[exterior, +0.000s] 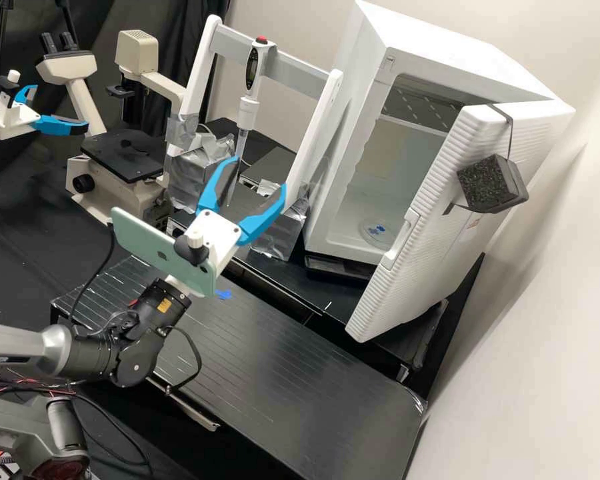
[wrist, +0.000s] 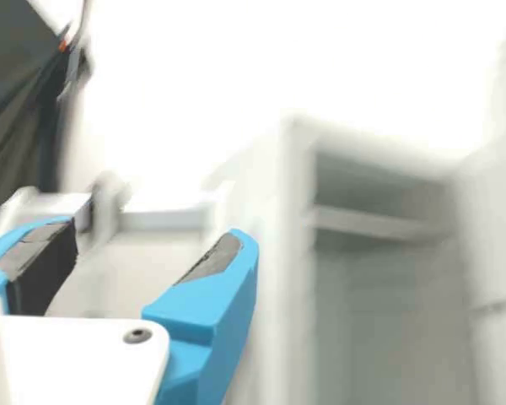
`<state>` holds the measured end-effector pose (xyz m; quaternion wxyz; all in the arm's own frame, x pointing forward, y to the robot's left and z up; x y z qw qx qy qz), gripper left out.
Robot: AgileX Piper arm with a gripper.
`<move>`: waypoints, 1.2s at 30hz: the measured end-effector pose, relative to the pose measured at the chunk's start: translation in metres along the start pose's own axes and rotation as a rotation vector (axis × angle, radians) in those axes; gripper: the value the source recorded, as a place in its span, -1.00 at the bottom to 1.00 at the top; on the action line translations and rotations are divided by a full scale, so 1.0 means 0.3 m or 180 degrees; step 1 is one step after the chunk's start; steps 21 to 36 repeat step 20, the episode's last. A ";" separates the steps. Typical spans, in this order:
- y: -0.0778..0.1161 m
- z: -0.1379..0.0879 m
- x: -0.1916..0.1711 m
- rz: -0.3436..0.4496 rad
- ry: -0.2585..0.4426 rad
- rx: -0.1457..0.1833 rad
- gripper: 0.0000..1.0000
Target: Open the door
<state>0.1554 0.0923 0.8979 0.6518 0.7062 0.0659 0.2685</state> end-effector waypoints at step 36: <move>-0.167 0.083 0.053 -0.0163 -0.0341 0.0187 1.00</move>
